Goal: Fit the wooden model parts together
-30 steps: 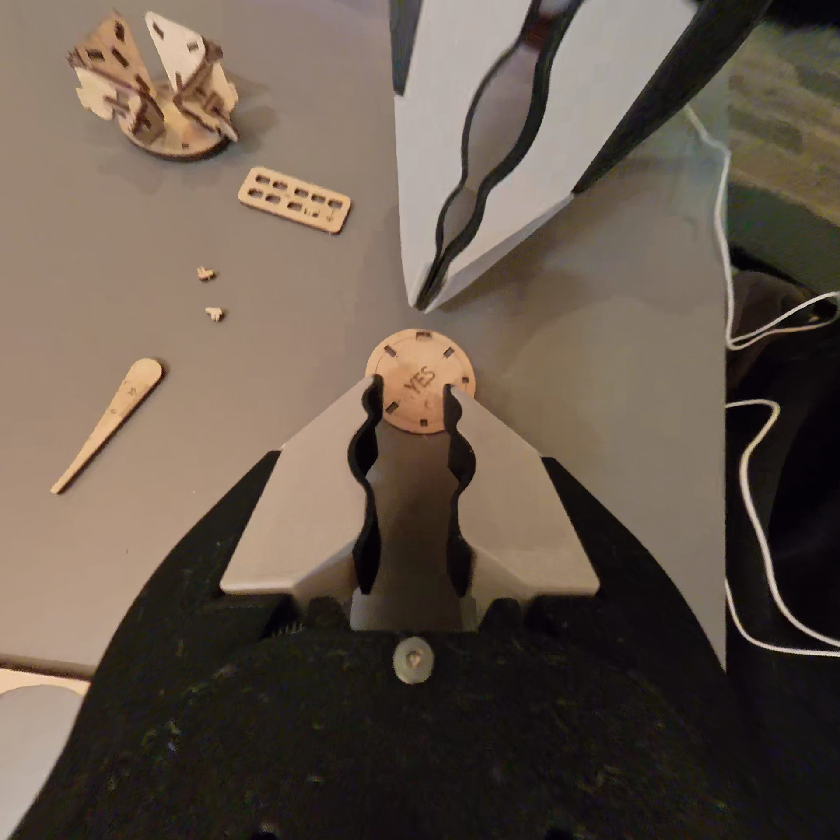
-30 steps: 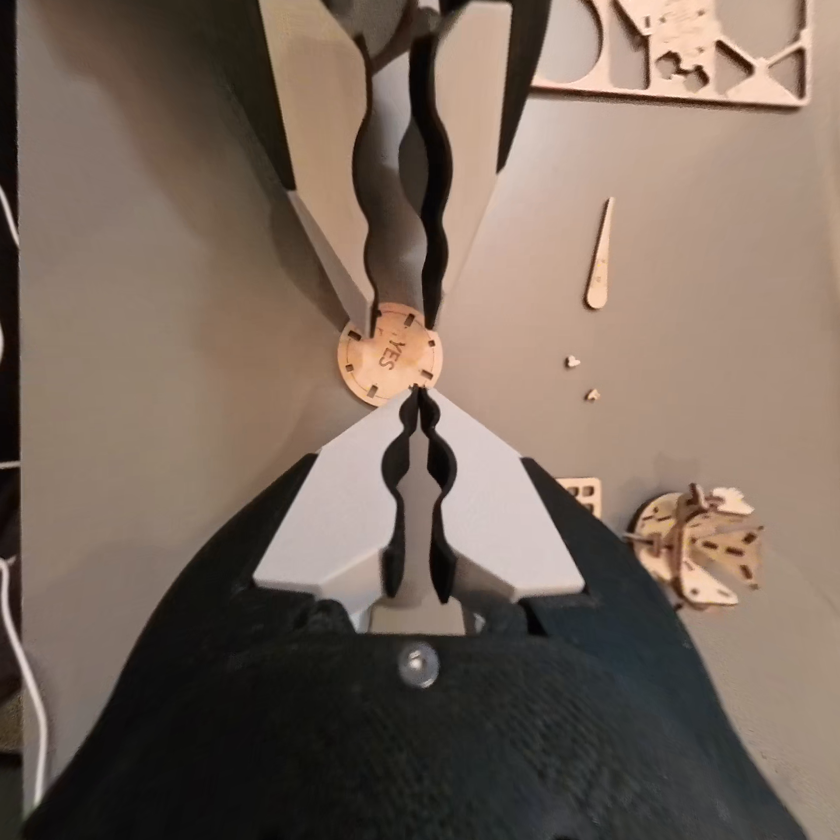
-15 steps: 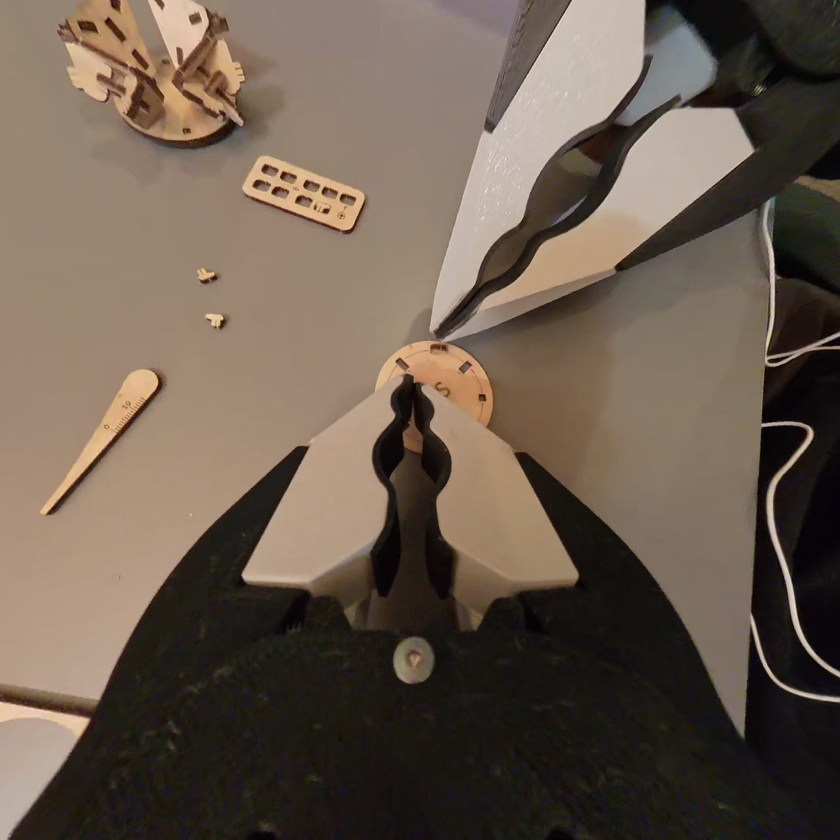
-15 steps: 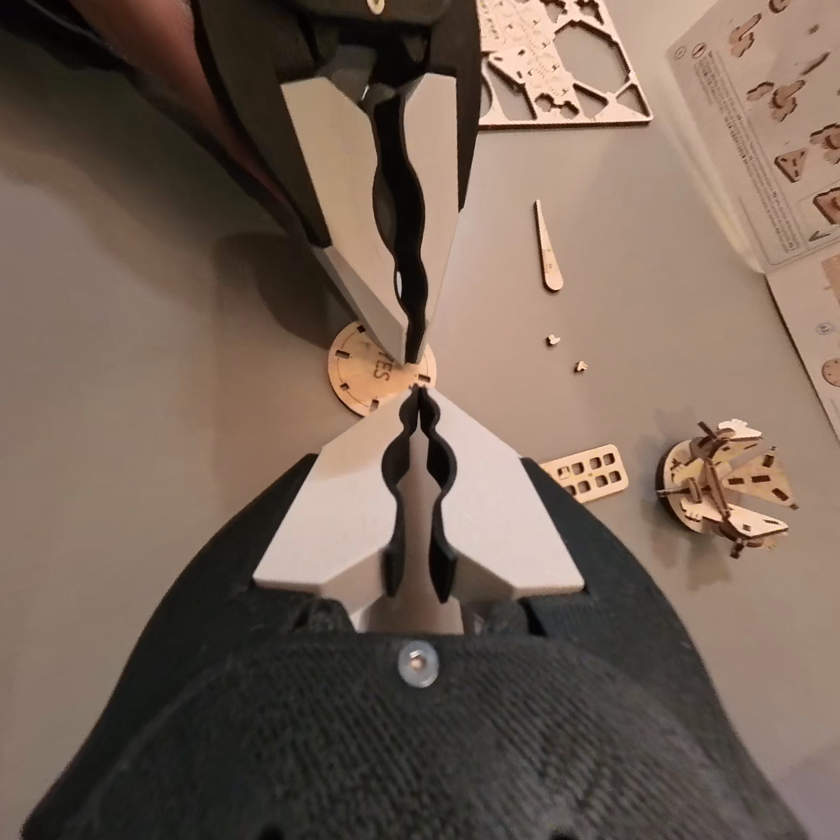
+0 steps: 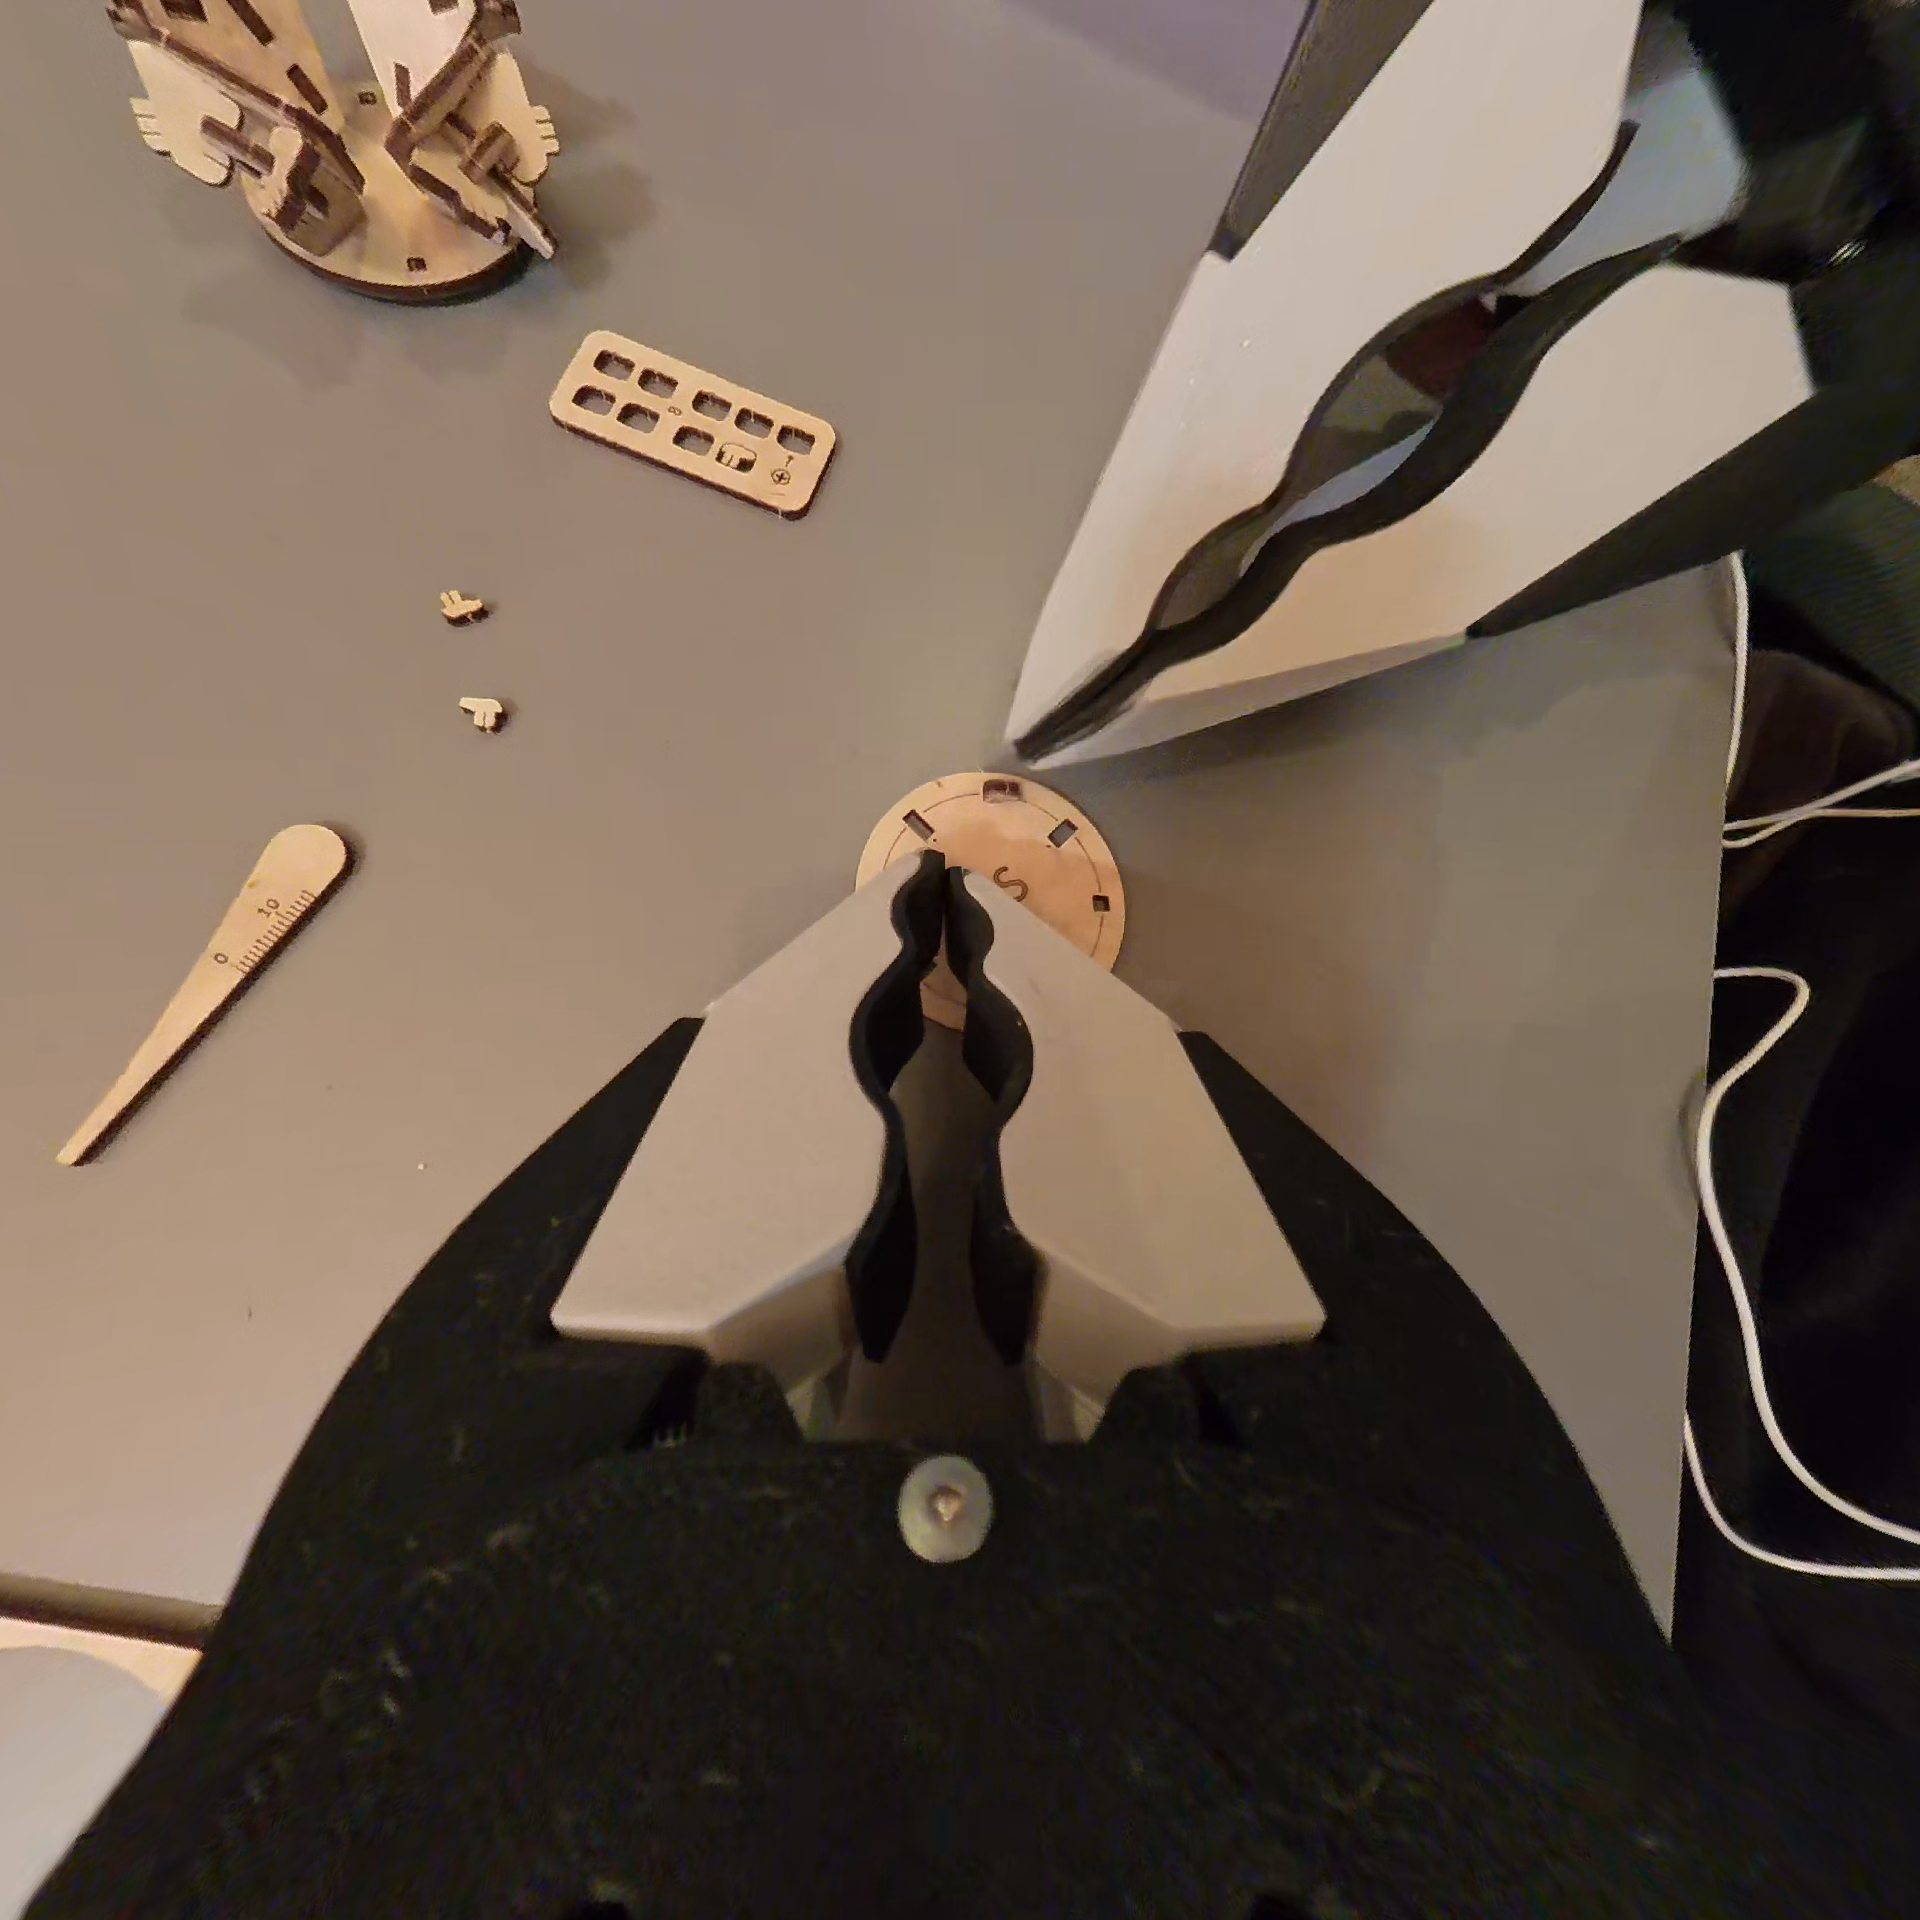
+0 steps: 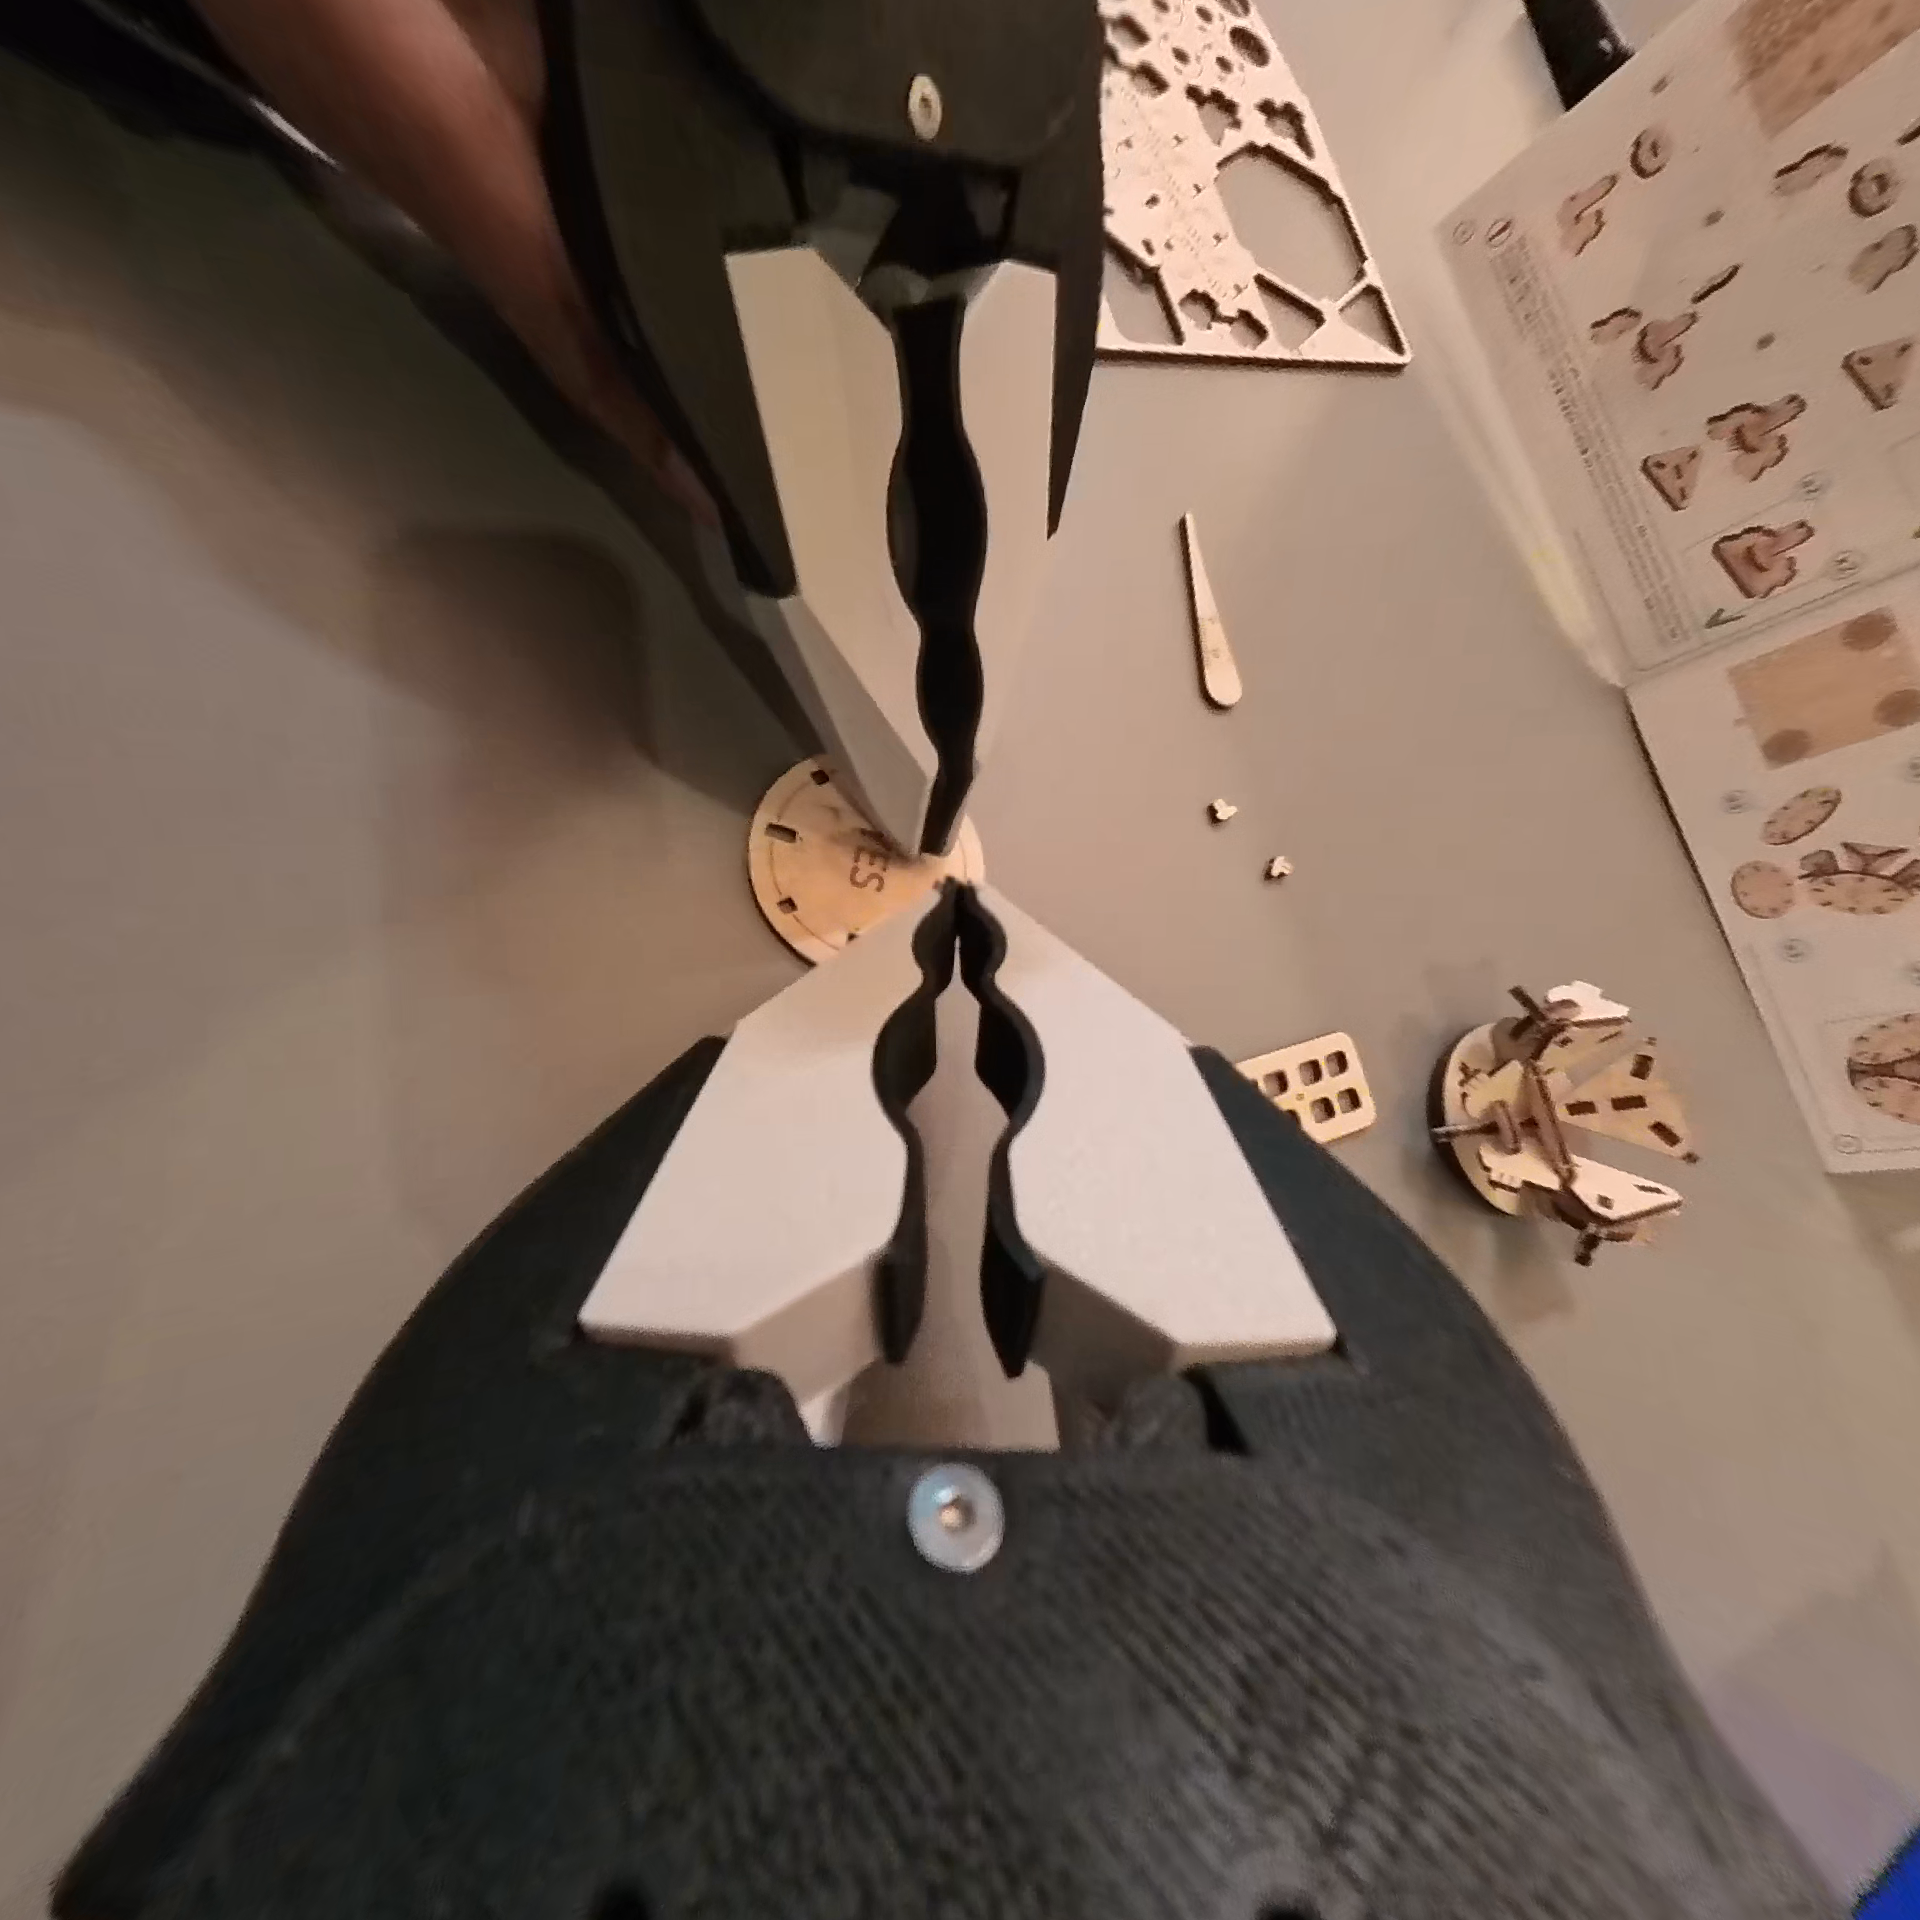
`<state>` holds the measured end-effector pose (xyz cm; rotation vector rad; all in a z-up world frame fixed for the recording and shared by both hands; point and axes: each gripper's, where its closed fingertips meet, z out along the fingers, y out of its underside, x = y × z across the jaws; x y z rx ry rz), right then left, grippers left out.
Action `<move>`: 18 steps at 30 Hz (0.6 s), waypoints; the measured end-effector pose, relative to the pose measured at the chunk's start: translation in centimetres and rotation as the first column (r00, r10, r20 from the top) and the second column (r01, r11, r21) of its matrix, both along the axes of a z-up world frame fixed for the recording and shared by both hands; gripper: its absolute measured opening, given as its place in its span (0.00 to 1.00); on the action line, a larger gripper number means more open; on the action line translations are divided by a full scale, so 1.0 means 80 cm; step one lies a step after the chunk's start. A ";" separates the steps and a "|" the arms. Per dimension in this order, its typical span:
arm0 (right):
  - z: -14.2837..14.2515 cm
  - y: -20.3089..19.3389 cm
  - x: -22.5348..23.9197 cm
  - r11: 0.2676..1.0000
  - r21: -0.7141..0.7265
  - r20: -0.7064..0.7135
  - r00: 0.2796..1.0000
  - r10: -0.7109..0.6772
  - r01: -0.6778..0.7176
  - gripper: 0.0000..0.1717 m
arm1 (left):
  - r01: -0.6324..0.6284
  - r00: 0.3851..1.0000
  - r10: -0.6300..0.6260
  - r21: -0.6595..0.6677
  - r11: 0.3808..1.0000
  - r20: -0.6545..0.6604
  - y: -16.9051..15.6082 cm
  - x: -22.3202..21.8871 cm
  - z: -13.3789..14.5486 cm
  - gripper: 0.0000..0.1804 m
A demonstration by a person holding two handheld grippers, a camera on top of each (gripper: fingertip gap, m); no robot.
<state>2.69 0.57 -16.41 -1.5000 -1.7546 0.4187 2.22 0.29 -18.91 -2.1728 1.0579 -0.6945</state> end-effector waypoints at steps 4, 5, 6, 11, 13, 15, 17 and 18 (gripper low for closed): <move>-0.021 0.000 0.002 1.000 0.004 0.057 0.998 -0.003 0.003 0.00 | -0.001 1.000 0.001 -0.002 1.000 0.000 0.000 0.000 0.000 0.00; -0.024 0.001 0.001 1.000 -0.007 0.048 0.999 -0.011 0.012 0.00 | 0.001 1.000 -0.001 -0.001 1.000 -0.001 -0.001 0.000 0.000 0.00; -0.023 0.004 0.001 0.999 -0.021 0.048 0.999 -0.025 0.026 0.00 | 0.001 1.000 -0.001 0.000 1.000 -0.001 -0.001 -0.001 0.000 0.00; -0.002 0.003 -0.005 1.000 0.001 -0.007 1.000 -0.022 0.022 0.00 | 0.001 1.000 -0.001 0.001 1.000 -0.001 -0.001 -0.001 0.000 0.00; -0.015 0.005 -0.003 1.000 -0.011 0.032 0.999 -0.029 0.030 0.00 | 0.001 1.000 -0.001 0.002 1.000 -0.002 -0.001 -0.001 0.000 0.00; -0.024 0.010 -0.001 0.998 -0.031 0.046 0.998 -0.051 0.052 0.00 | 0.002 1.000 -0.002 0.004 1.000 -0.004 -0.001 -0.001 0.000 0.00; -0.014 0.012 -0.003 0.998 -0.027 0.011 0.998 -0.059 0.059 0.00 | 0.002 1.000 -0.002 -0.002 1.000 0.000 -0.001 -0.001 0.000 0.00; -0.006 0.009 -0.005 0.998 -0.025 -0.017 0.999 -0.051 0.051 0.00 | 0.002 1.000 -0.002 -0.005 1.000 0.003 -0.001 -0.001 0.000 0.00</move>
